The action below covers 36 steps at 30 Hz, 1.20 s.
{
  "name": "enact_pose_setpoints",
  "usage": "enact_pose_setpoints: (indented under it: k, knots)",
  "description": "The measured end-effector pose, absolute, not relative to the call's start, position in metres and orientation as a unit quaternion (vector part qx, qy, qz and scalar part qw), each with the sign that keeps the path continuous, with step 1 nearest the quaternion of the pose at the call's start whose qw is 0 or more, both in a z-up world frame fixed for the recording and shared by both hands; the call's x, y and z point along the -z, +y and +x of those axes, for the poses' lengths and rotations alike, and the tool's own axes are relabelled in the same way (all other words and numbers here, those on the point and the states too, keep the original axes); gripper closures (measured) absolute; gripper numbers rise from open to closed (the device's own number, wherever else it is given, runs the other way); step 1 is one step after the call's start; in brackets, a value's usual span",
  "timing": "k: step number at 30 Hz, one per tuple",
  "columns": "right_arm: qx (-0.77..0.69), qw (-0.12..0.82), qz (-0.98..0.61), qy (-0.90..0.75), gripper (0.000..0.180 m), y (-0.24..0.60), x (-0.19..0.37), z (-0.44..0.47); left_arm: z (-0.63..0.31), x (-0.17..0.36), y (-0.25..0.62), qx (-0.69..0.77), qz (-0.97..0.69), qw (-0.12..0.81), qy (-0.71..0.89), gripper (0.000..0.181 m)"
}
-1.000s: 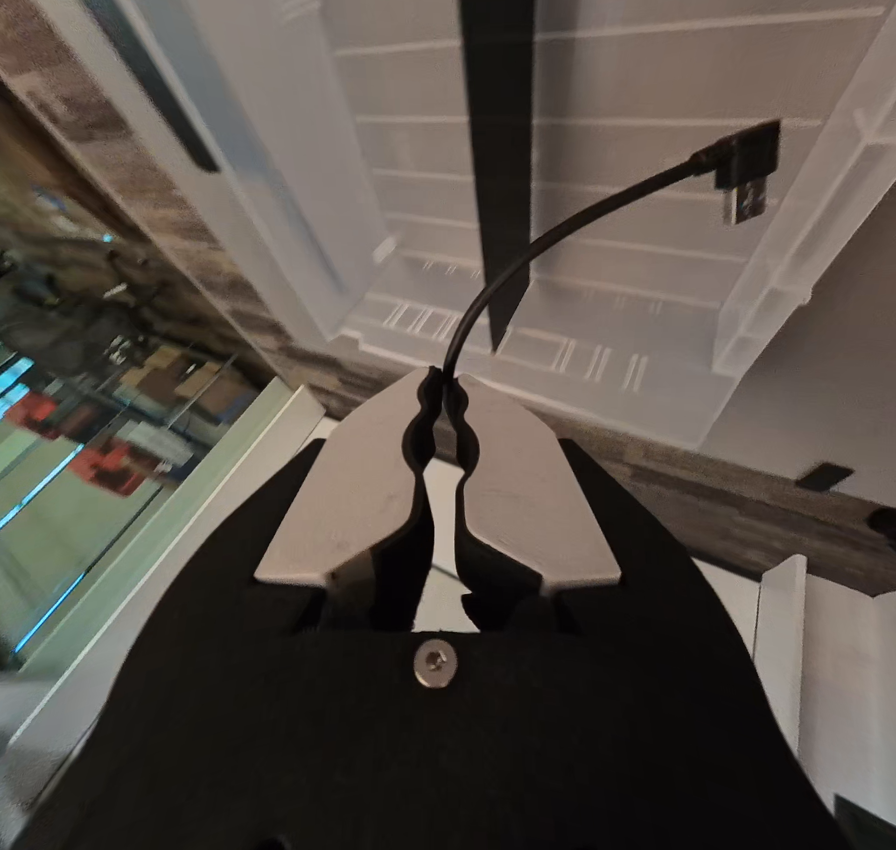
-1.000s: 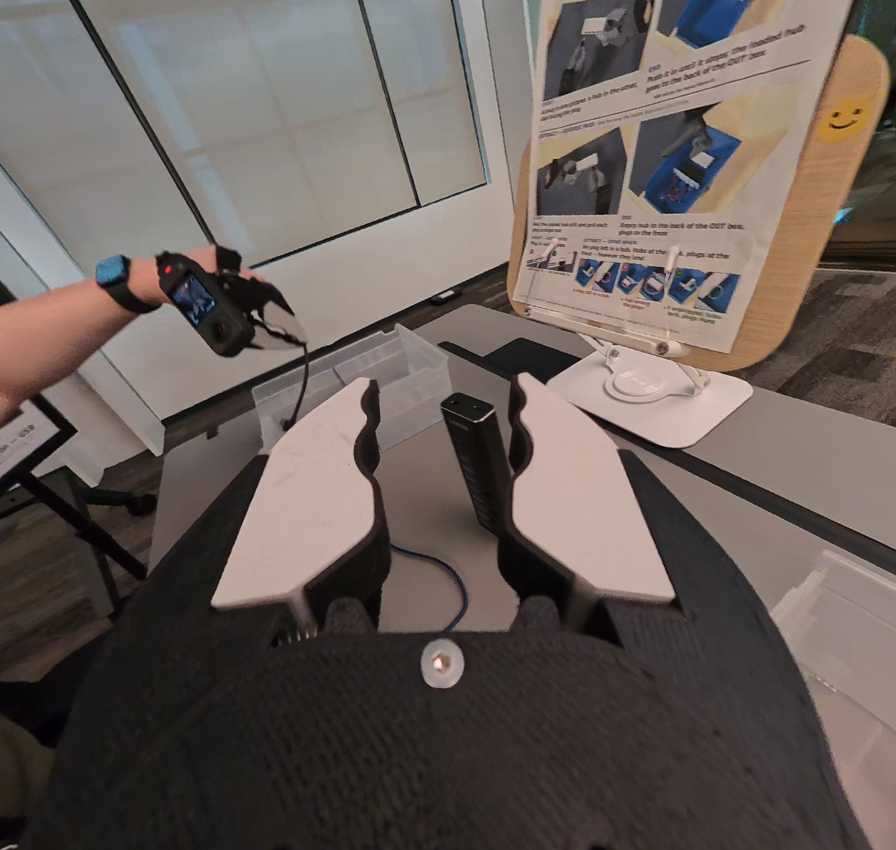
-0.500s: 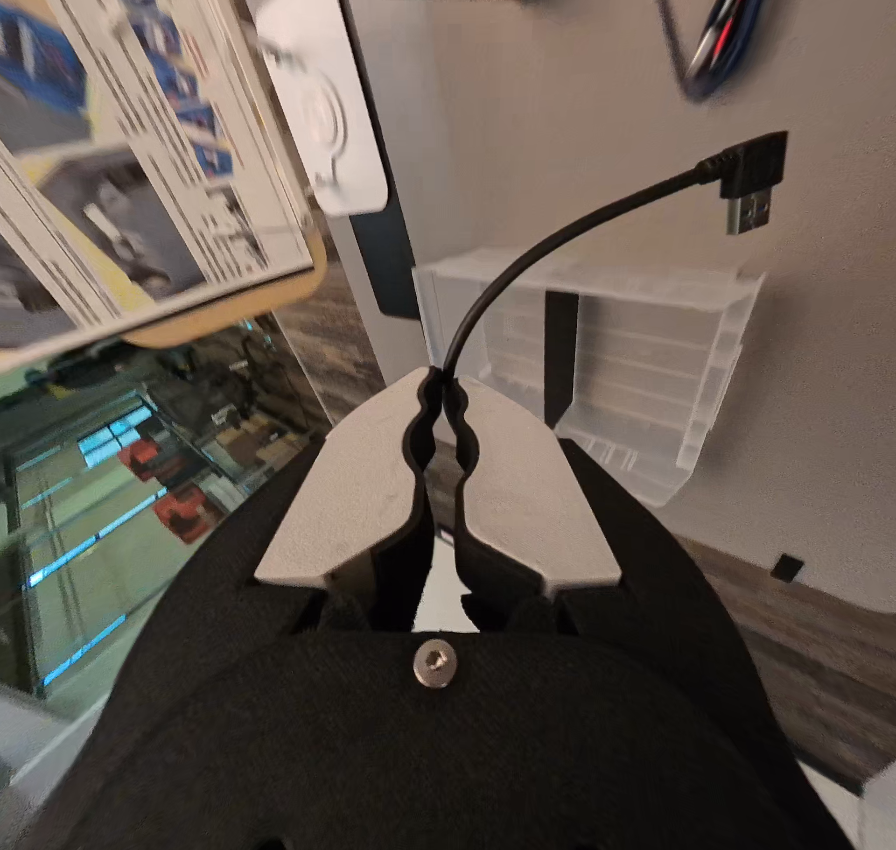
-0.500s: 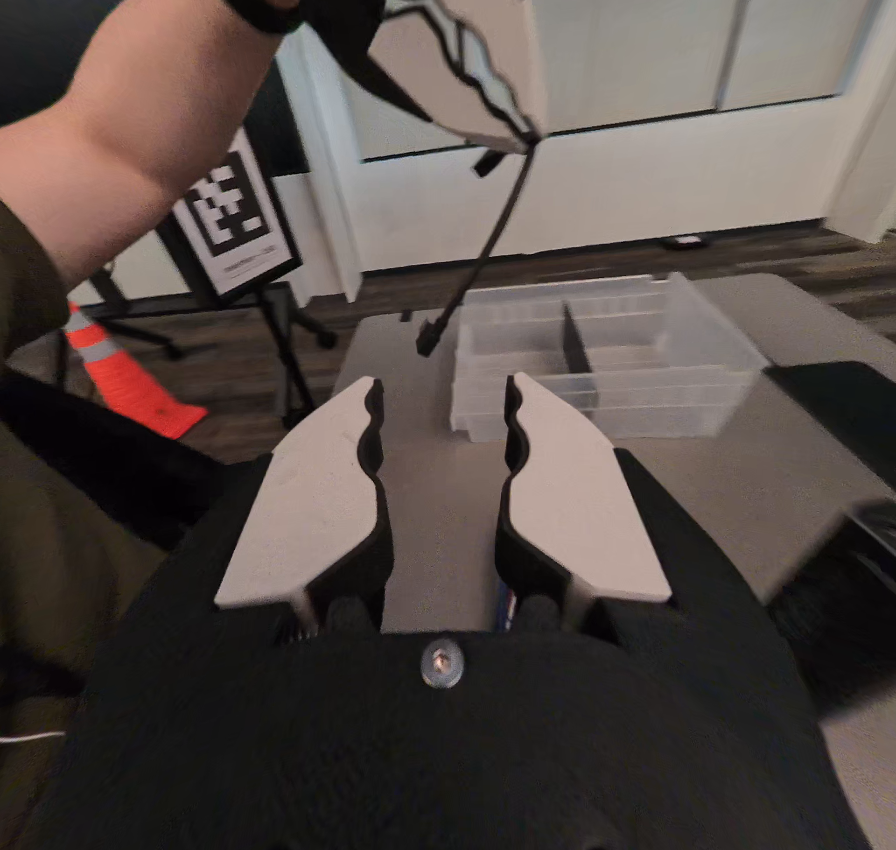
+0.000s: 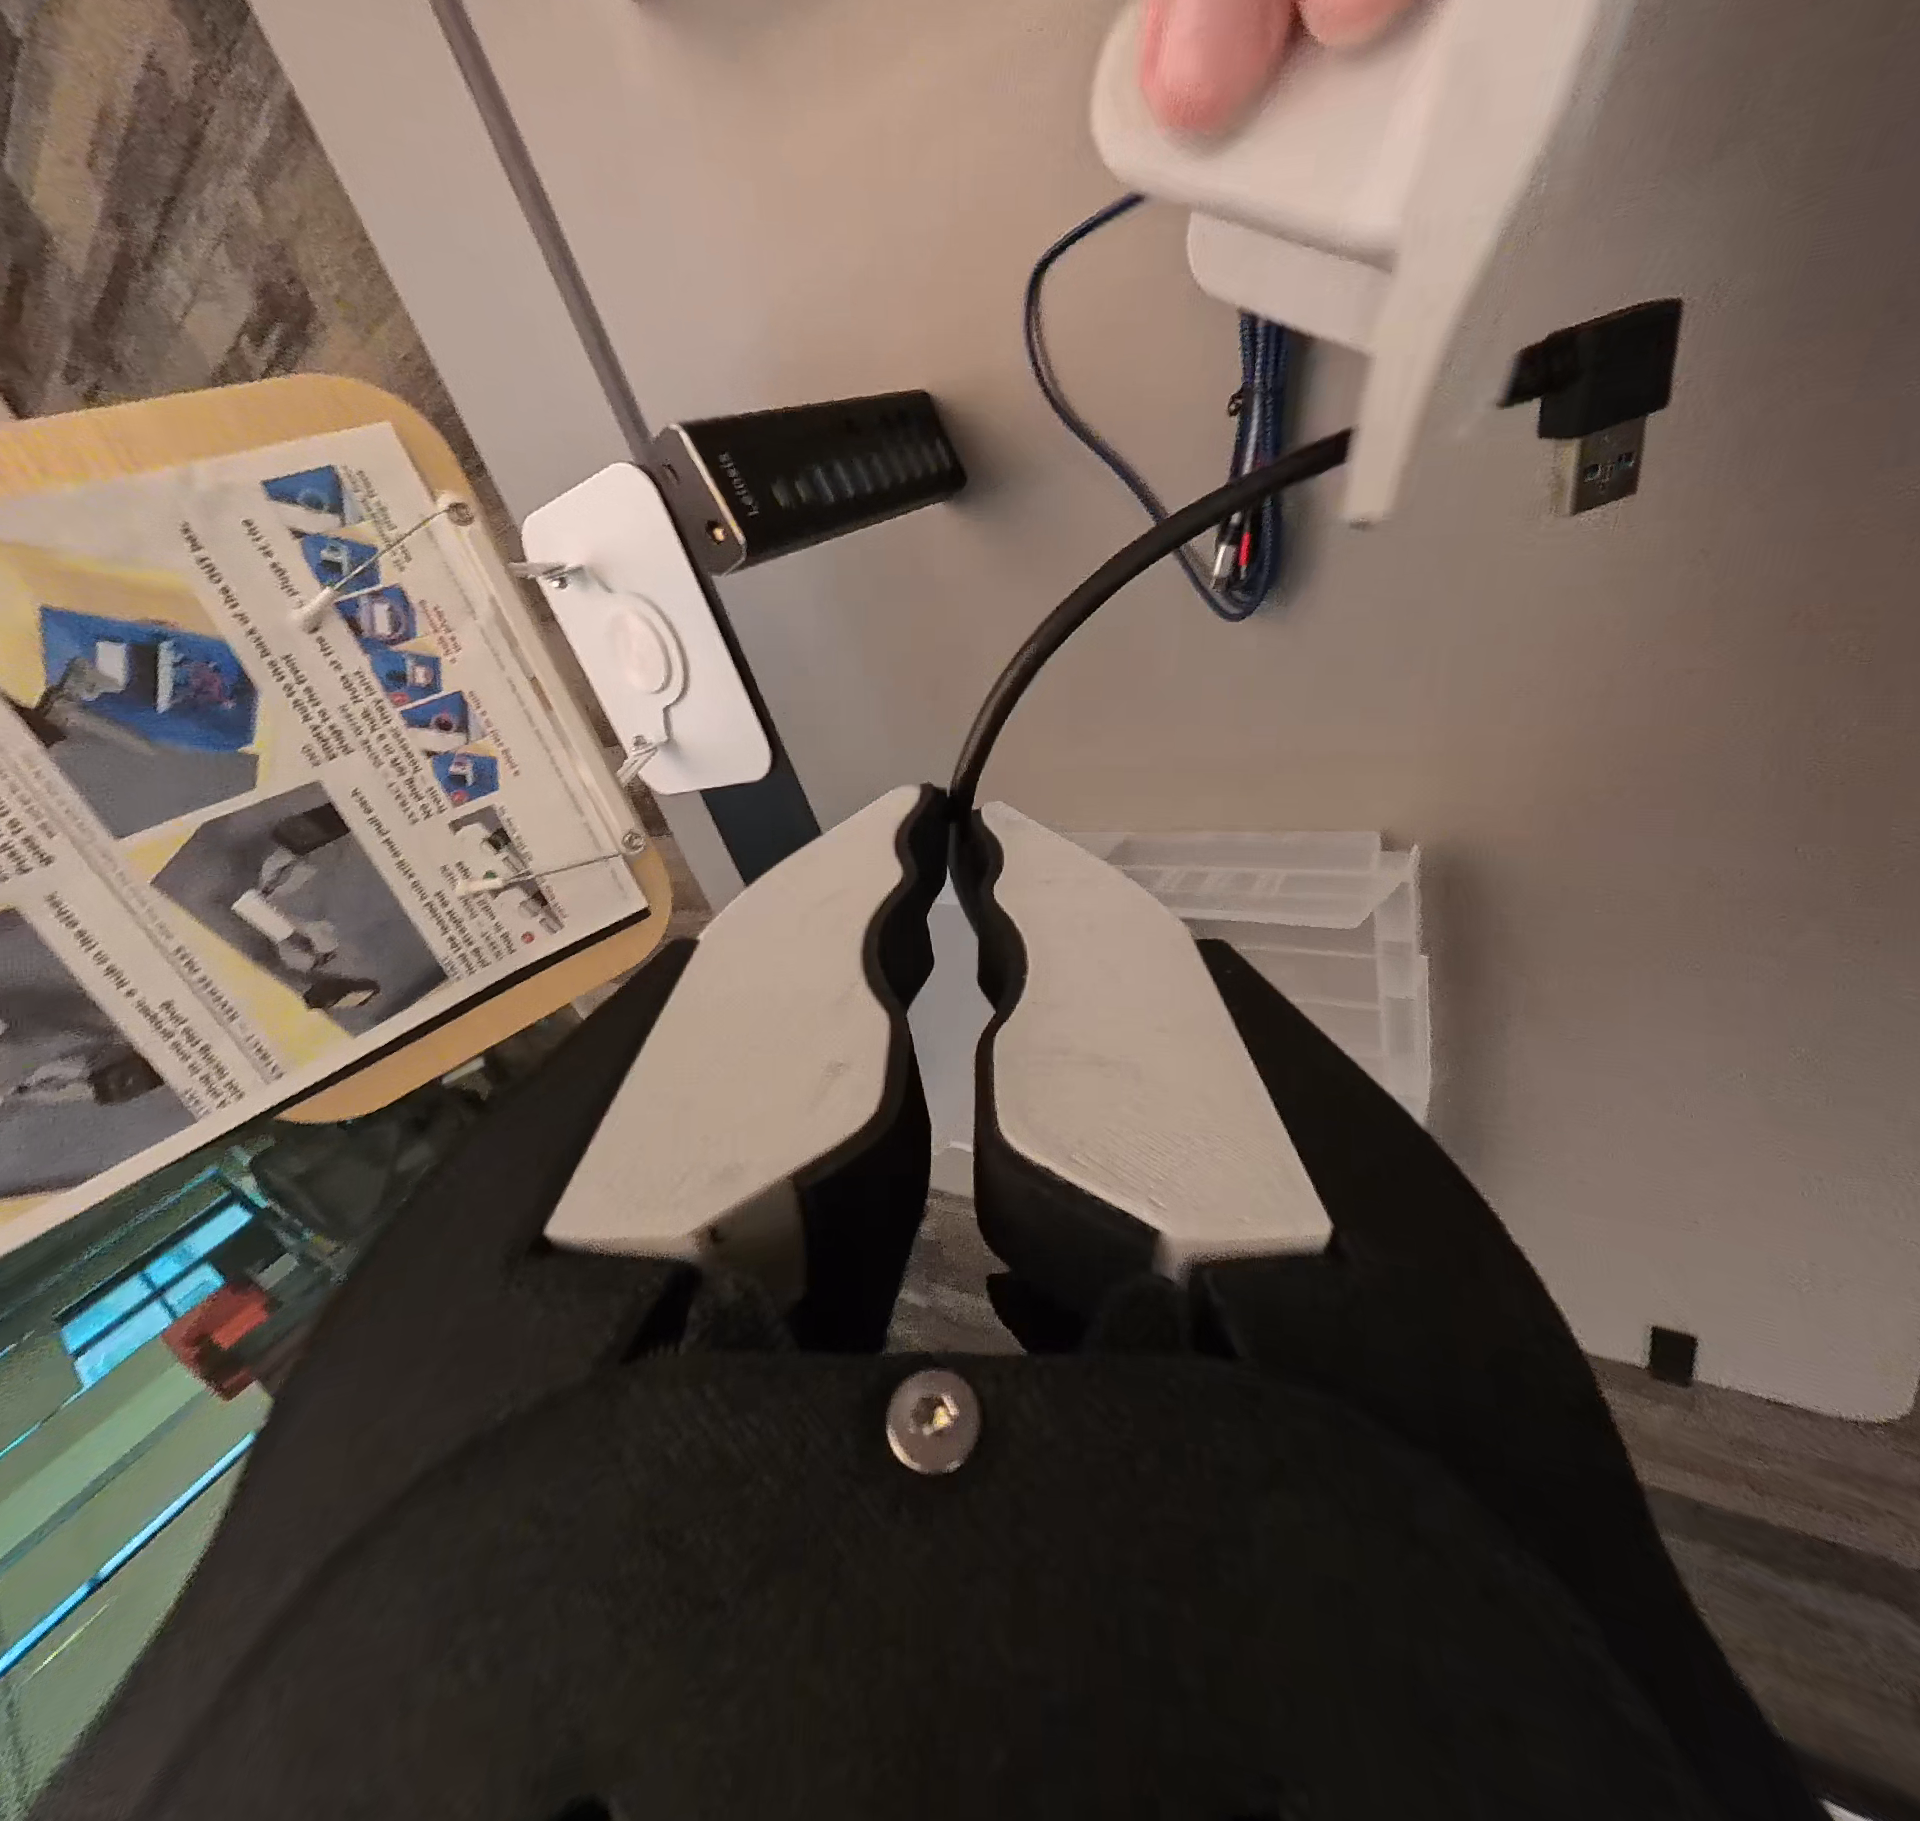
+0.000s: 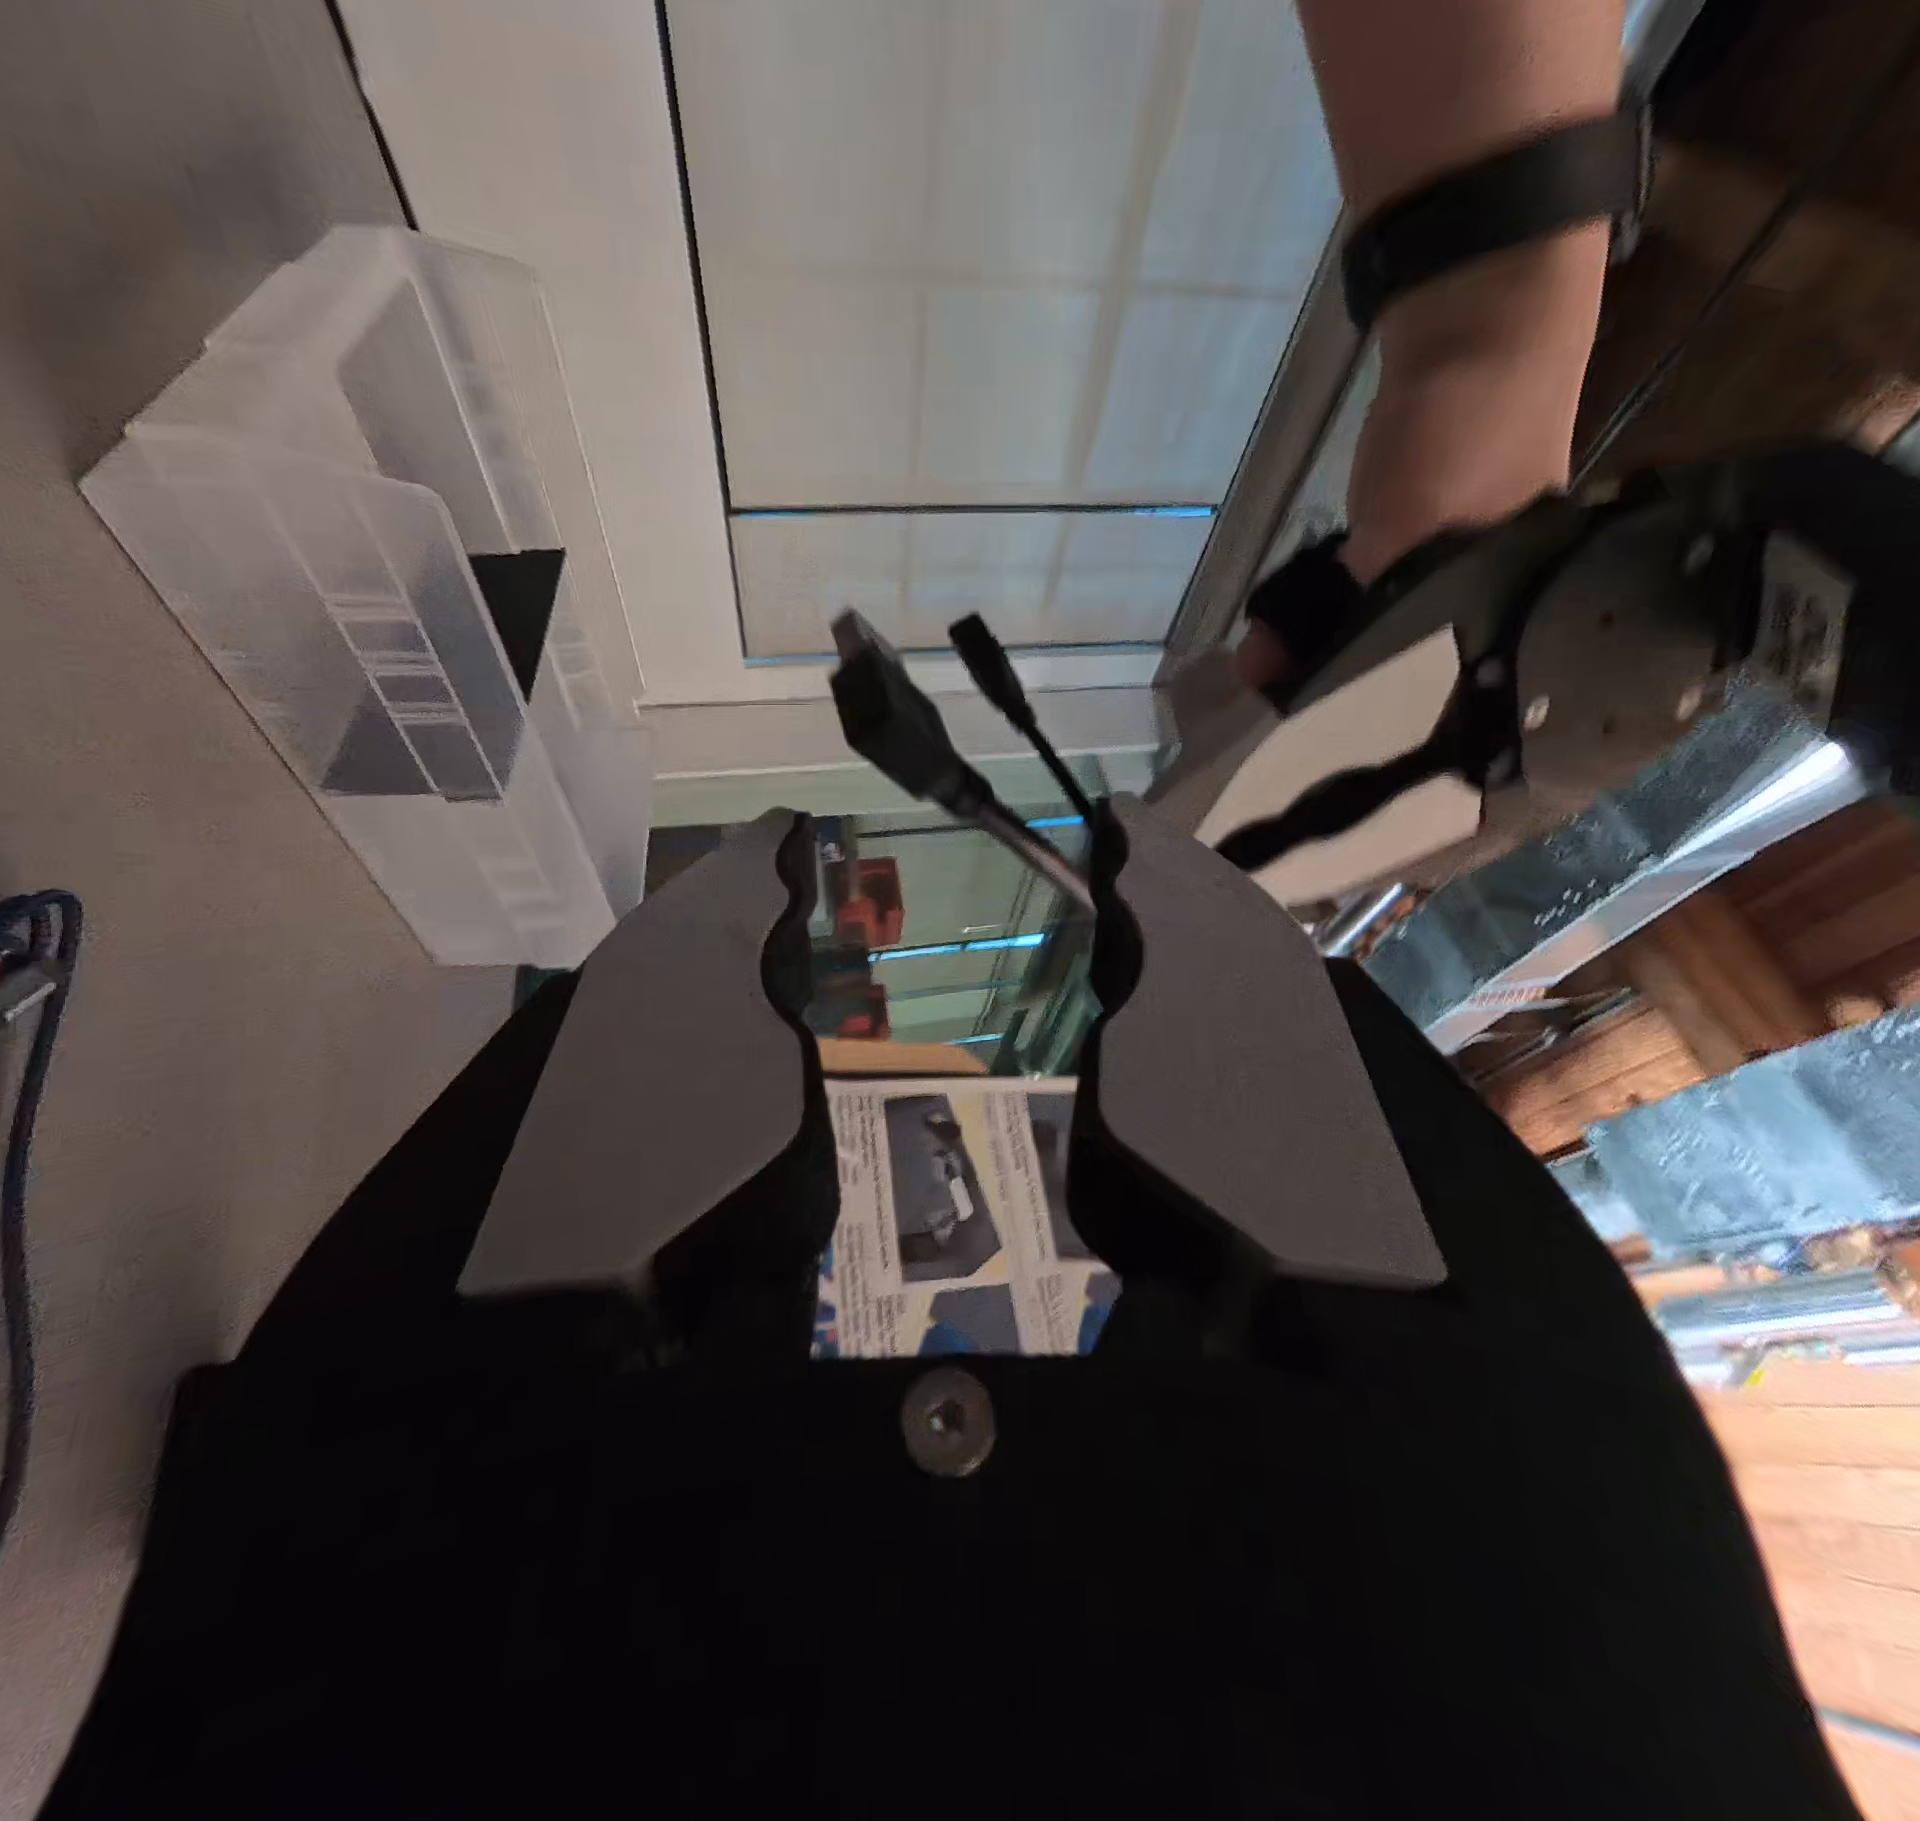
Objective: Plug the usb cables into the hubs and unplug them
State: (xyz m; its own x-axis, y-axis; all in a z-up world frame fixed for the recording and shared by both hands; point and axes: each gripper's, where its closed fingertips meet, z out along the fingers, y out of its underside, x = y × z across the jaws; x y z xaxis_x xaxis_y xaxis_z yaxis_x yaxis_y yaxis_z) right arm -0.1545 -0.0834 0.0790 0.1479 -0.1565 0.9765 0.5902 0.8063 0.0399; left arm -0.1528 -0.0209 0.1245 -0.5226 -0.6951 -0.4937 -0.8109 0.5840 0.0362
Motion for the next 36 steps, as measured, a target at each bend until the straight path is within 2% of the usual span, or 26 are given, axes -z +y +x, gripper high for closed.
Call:
enact_pose_setpoints:
  k: [1,3,6,8,14,19,23,26,28,31,36]
  knots:
    - [0.257,0.734,-0.168,-0.606,0.133,-0.087,-0.077,-0.159,-0.152,-0.120,-0.021,-0.128,-0.437,0.212,0.865,0.178]
    - [0.262,0.714,-0.160,-0.629,0.166,-0.092,-0.067,-0.163,-0.153,-0.107,-0.024,-0.110,-0.441,0.185,0.871,0.178]
    - [0.217,0.708,-0.163,-0.652,0.175,-0.108,-0.063,-0.169,-0.158,-0.082,-0.030,-0.051,-0.477,0.141,0.866,0.178]
    - [0.205,0.688,-0.205,-0.666,0.175,-0.108,-0.062,-0.167,-0.156,-0.067,-0.029,-0.005,-0.502,0.152,0.851,0.178]
    - [0.143,0.642,-0.385,-0.648,0.176,-0.085,-0.036,-0.131,-0.147,-0.047,-0.011,0.153,-0.561,0.291,0.760,0.141]
    - [0.145,0.687,-0.501,-0.507,0.176,-0.051,-0.035,-0.063,-0.141,-0.045,-0.017,0.319,-0.575,0.409,0.633,0.150]
    - [0.250,0.686,-0.515,-0.449,0.176,-0.034,-0.039,-0.036,-0.122,-0.046,-0.043,0.467,-0.561,0.446,0.519,0.154]
    - [0.212,0.664,-0.542,-0.470,0.176,-0.031,-0.016,-0.046,-0.109,-0.033,-0.054,0.440,-0.531,0.517,0.507,0.154]
    - [0.157,0.656,-0.571,-0.468,0.176,-0.030,-0.007,-0.051,-0.102,-0.023,-0.061,0.401,-0.506,0.546,0.534,0.160]
    - [0.091,0.663,-0.587,-0.456,0.176,-0.033,-0.008,-0.054,-0.091,-0.007,-0.063,0.348,-0.502,0.542,0.577,0.153]
    - [0.014,0.674,-0.593,-0.441,0.175,-0.039,-0.011,-0.059,-0.080,0.002,-0.060,0.363,-0.494,0.517,0.598,0.157]
